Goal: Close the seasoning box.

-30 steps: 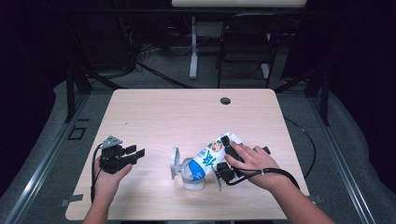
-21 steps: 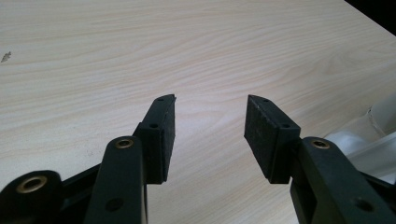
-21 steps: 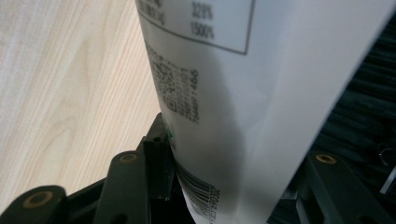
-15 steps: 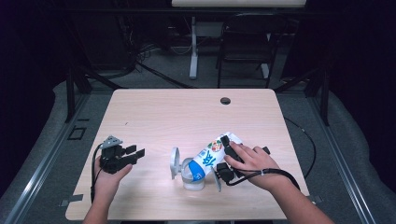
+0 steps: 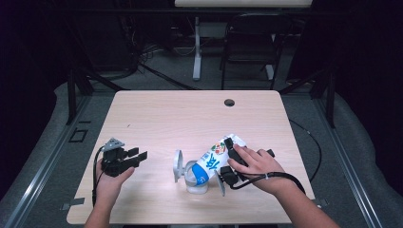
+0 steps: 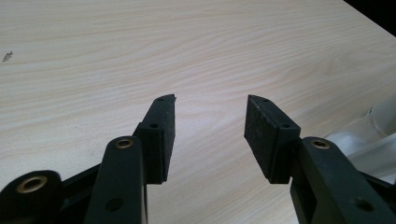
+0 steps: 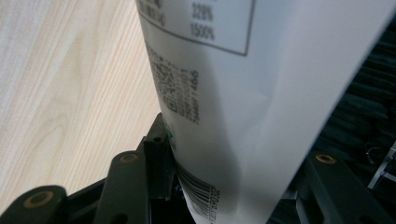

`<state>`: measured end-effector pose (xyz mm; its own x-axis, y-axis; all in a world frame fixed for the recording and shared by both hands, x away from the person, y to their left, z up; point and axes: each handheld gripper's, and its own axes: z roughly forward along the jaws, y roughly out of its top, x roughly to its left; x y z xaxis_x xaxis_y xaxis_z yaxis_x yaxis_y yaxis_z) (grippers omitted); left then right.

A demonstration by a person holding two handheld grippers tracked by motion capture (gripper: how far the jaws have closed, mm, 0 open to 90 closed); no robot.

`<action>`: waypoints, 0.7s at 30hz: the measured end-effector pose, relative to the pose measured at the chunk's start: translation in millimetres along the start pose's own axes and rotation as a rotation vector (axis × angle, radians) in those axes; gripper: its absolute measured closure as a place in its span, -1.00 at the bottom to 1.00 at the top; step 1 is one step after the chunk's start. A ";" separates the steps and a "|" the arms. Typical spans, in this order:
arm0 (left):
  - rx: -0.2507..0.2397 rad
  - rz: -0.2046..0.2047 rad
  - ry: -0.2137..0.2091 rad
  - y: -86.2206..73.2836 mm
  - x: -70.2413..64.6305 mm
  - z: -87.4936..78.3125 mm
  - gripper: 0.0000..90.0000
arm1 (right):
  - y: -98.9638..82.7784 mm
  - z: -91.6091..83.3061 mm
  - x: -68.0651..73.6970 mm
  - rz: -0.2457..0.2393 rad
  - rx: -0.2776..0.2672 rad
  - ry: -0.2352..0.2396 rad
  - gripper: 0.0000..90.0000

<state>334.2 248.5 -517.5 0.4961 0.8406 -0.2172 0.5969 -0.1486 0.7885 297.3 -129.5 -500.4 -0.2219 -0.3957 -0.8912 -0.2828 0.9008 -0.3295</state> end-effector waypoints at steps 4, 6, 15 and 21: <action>0.007 0.002 -0.002 0.2 0.2 -0.4 0.19 | 0.4 -0.9 -0.2 -0.008 0.010 -0.004 0.15; 0.000 0.000 0.000 0.0 0.0 -0.1 0.19 | 0.6 -1.1 -0.2 -0.011 0.012 -0.006 0.15; 0.006 0.002 -0.002 0.2 0.1 -0.4 0.19 | 0.8 -1.6 -0.5 -0.016 0.016 -0.008 0.15; 0.011 0.003 -0.002 0.5 0.1 -1.0 0.19 | 0.9 -1.7 -0.6 -0.020 0.015 -0.009 0.15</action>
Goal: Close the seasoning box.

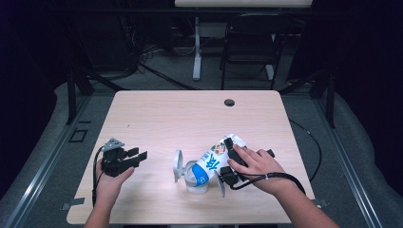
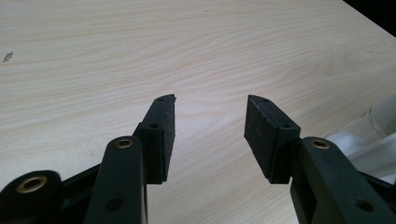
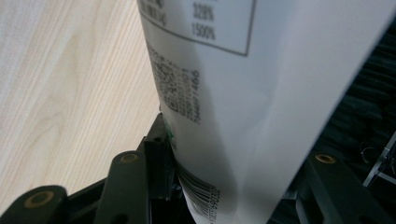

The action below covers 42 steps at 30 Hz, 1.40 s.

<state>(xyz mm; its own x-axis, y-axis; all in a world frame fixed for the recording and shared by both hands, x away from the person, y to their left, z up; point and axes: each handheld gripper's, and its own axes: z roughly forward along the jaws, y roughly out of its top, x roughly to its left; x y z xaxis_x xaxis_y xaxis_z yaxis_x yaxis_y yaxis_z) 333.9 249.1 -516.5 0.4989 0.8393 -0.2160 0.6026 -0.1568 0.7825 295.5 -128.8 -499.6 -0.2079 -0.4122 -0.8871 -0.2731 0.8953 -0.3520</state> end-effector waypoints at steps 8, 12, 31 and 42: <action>-0.007 0.002 -0.001 0.0 -0.2 0.3 0.19 | 0.3 0.0 -0.1 -0.003 0.001 -0.001 0.15; -0.006 0.001 -0.001 -0.1 -0.2 0.3 0.19 | 0.5 -0.2 -0.5 -0.003 0.006 0.002 0.15; -0.009 -0.003 0.001 -0.6 -0.4 0.6 0.19 | 0.9 0.1 -1.0 -0.008 0.005 0.001 0.16; 0.001 -0.003 0.000 -0.6 0.2 0.5 0.19 | 1.0 -0.4 -1.9 -0.013 0.005 -0.004 0.17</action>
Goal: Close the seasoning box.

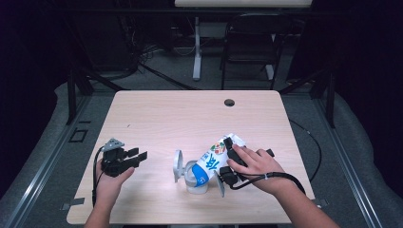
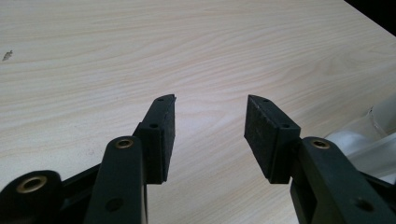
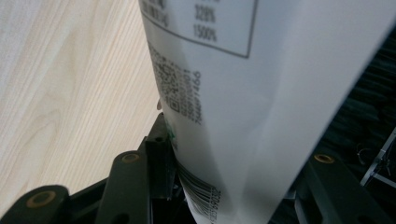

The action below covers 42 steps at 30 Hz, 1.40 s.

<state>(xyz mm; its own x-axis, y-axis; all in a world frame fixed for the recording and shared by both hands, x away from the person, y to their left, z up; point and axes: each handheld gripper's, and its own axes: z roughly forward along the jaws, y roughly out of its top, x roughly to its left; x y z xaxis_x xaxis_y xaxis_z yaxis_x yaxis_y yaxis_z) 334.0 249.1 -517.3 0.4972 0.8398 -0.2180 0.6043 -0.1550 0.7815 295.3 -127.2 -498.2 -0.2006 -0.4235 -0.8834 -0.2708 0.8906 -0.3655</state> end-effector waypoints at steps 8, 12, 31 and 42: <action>-0.002 0.000 0.001 -0.1 -0.1 0.3 0.19 | -0.1 -0.5 -0.4 -0.002 -0.001 0.002 0.17; 0.000 0.000 0.000 -0.1 0.1 0.1 0.19 | -0.1 -0.3 -0.3 -0.002 -0.002 0.001 0.17; -0.004 -0.002 -0.001 -0.6 0.6 0.7 0.19 | 0.3 -0.8 -0.4 -0.010 0.003 -0.005 0.18; -0.008 -0.003 0.004 -0.5 1.4 -0.3 0.19 | 0.4 -0.9 -1.1 -0.014 0.000 -0.001 0.18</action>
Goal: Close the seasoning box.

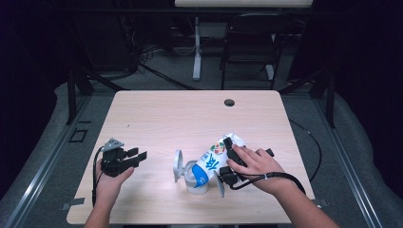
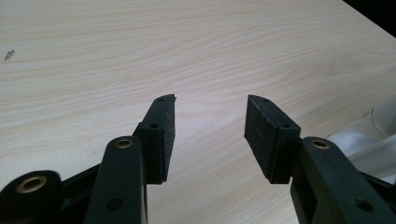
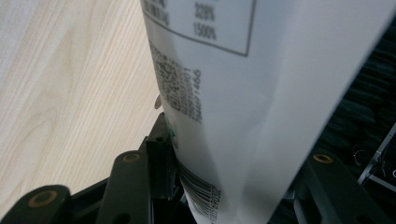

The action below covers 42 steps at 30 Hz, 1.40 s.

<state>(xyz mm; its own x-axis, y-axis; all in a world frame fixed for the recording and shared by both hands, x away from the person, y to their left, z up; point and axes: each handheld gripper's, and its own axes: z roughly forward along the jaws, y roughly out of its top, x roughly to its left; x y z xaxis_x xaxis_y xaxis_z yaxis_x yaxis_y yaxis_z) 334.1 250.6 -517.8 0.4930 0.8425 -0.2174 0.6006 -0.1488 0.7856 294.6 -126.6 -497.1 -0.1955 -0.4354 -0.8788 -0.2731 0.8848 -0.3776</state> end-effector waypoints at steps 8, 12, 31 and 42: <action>0.001 0.000 -0.003 -0.1 -0.4 0.5 0.19 | 0.0 -0.1 0.0 -0.004 -0.002 -0.003 0.18; 0.001 -0.001 0.001 0.0 -0.1 0.0 0.19 | 0.1 -0.4 0.0 -0.006 -0.002 -0.006 0.18; -0.005 -0.003 0.004 -0.1 0.1 0.3 0.19 | 0.3 -0.3 -0.9 -0.014 -0.003 -0.008 0.20; -0.008 -0.008 0.003 -0.6 0.7 0.5 0.19 | 0.3 -0.2 -0.3 -0.015 -0.006 -0.009 0.20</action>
<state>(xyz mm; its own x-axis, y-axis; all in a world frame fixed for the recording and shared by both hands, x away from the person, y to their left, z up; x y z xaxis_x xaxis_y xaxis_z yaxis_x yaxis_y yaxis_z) 334.4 251.0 -518.8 0.4864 0.8452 -0.2216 0.5994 -0.1382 0.7884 294.4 -126.2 -496.8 -0.1832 -0.4472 -0.8755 -0.2819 0.8771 -0.3890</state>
